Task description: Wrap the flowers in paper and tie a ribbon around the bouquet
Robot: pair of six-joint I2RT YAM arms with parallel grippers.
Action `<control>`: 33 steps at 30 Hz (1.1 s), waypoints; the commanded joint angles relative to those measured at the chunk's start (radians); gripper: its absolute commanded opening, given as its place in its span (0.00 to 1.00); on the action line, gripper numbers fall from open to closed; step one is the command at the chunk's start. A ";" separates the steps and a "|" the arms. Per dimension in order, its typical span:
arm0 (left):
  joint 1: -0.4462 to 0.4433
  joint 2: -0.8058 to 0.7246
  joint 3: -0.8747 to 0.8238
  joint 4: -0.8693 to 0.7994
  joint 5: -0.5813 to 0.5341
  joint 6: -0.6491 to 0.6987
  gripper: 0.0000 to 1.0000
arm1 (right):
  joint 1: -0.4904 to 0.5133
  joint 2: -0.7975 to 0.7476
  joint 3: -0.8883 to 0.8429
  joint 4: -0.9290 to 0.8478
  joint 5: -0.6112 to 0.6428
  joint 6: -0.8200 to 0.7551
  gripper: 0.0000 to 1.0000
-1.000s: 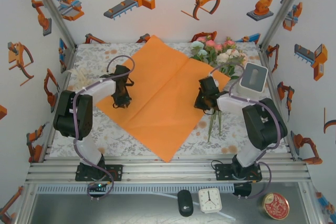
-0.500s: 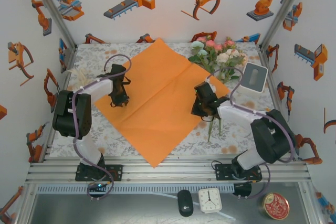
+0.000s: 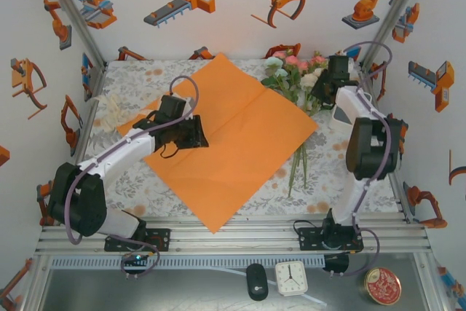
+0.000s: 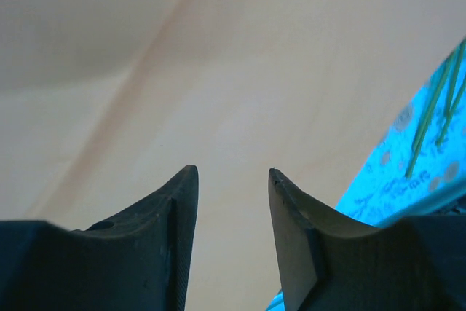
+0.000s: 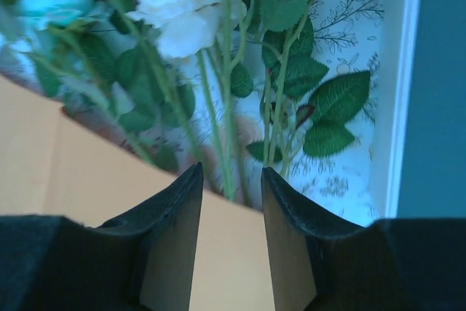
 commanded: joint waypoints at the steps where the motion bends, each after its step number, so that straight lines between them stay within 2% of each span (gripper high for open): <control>1: -0.013 -0.036 -0.028 0.060 0.090 0.042 0.51 | -0.006 0.096 0.104 -0.042 -0.086 -0.057 0.37; 7: -0.018 -0.025 -0.017 0.052 0.071 0.056 0.62 | -0.007 0.213 0.180 -0.044 -0.136 -0.057 0.34; 15: -0.017 0.015 0.016 0.028 0.034 0.059 0.67 | -0.008 0.247 0.211 -0.072 -0.111 -0.068 0.07; 19: -0.017 0.018 0.022 0.026 0.017 0.059 0.69 | -0.008 0.199 0.238 -0.083 -0.111 -0.119 0.00; 25: -0.017 0.016 0.031 0.019 0.003 0.077 0.73 | -0.007 0.041 0.233 -0.012 -0.066 -0.239 0.00; 30: -0.018 -0.021 0.023 0.023 -0.012 0.087 0.77 | -0.006 -0.103 0.174 0.141 0.072 -0.345 0.00; 33: -0.015 -0.063 0.015 0.019 -0.037 0.090 0.78 | -0.005 -0.153 0.225 0.148 0.164 -0.411 0.00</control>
